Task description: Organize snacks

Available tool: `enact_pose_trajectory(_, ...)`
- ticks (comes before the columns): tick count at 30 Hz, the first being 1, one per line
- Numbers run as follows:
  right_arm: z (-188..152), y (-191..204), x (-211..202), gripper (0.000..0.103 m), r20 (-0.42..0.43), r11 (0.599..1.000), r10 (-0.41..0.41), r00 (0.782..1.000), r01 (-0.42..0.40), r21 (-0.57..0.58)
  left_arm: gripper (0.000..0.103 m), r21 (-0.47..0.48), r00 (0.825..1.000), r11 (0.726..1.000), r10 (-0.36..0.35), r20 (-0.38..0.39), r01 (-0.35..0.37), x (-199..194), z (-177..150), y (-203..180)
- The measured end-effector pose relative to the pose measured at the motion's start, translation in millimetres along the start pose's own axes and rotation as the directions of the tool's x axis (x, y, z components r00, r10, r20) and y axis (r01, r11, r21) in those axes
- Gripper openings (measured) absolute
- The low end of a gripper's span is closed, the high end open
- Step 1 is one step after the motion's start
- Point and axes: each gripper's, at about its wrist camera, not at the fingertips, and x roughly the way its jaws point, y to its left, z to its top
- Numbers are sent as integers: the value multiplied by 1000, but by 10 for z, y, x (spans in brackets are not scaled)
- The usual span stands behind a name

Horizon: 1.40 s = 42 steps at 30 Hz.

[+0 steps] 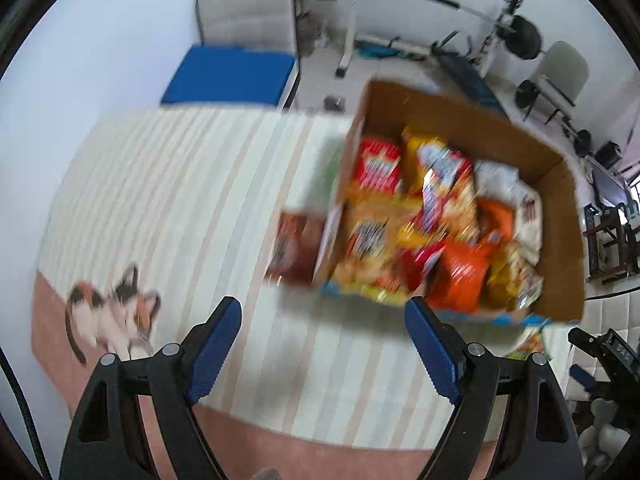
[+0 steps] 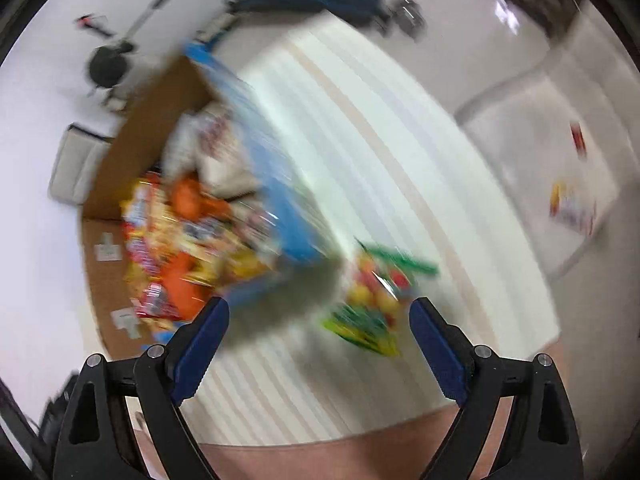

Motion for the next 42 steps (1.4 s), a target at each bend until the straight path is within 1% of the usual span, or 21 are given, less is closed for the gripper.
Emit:
enact_pose_trajectory(1,-12,-83,101,94,-13,1000,-5,1000,5,28,84,-13,999,1000,18,-29,-18,107,-65,70)
enact_pose_trajectory(4,-4,-237,395,93,-42,996,-29,999,33,85,84,-38,996,999,33,-80,-36,330,-183,189)
enact_pose_trajectory(6,7,-271,541,92,-56,994,-51,997,56,94,84,-50,993,998,44,-113,-50,475,-232,280)
enact_pose_trajectory(8,12,-264,662,88,-65,993,-66,996,72,91,84,-60,990,996,52,-133,-61,571,-246,359)
enact_pose_trajectory(9,5,-246,671,84,-59,993,-84,995,89,79,84,-64,989,996,56,-138,-65,608,-243,398)
enact_pose_trajectory(10,0,-214,655,74,-44,993,-100,994,102,60,84,-66,988,995,59,-145,-69,641,-225,434)
enact_pose_trajectory(12,-30,-127,647,63,-29,987,-158,987,158,-4,84,-74,986,995,55,-156,-67,697,-200,494)
enact_pose_trajectory(13,-50,-113,646,60,-30,988,-156,987,155,-20,84,-85,986,995,46,-163,-60,730,-178,539)
enact_pose_trajectory(16,-182,-65,661,60,-62,984,-163,985,158,-80,84,-119,984,992,14,-179,-36,794,-96,663)
enact_pose_trajectory(18,-340,-11,683,59,-84,978,-179,980,168,-127,84,-152,982,988,-10,-191,-20,855,-41,765)
enact_pose_trajectory(21,-632,137,751,59,-127,968,-187,974,160,-195,84,-201,974,980,-61,-218,16,969,59,903)
enact_pose_trajectory(23,-861,308,826,59,-157,959,-188,970,146,-245,84,-219,969,975,-90,-230,38,1051,177,975)
enact_pose_trajectory(24,-933,369,851,59,-165,955,-187,968,140,-260,84,-219,968,975,-90,-233,38,1081,228,994)
enact_pose_trajectory(25,-1013,460,884,59,-171,950,-189,967,136,-282,84,-211,970,977,-70,-234,20,1129,333,1013)
enact_pose_trajectory(29,-1324,916,989,60,-126,905,-234,964,169,-390,84,-170,969,985,-21,-245,-22,1325,703,1007)
enact_pose_trajectory(32,-1465,1167,1029,60,-88,881,-255,963,194,-431,84,-130,967,990,19,-254,-54,1504,970,955)
enact_pose_trajectory(35,-1558,1268,1028,60,-55,870,-265,963,214,-443,84,-82,963,993,59,-262,-83,1674,1149,858)
enact_pose_trajectory(37,-1587,1238,1010,61,-40,866,-281,959,235,-441,84,-40,959,994,84,-270,-99,1776,1194,769)
enact_pose_trajectory(40,-1637,1286,1029,62,-38,860,-296,954,249,-446,84,68,947,988,150,-284,-136,1936,1181,556)
enact_pose_trajectory(41,-1639,1318,1032,62,-39,856,-302,952,253,-450,84,96,944,985,168,-283,-146,1963,1159,509)
enact_pose_trajectory(42,-1653,1470,1106,62,-40,854,-305,951,255,-454,84,125,943,979,190,-274,-161,1975,1126,456)
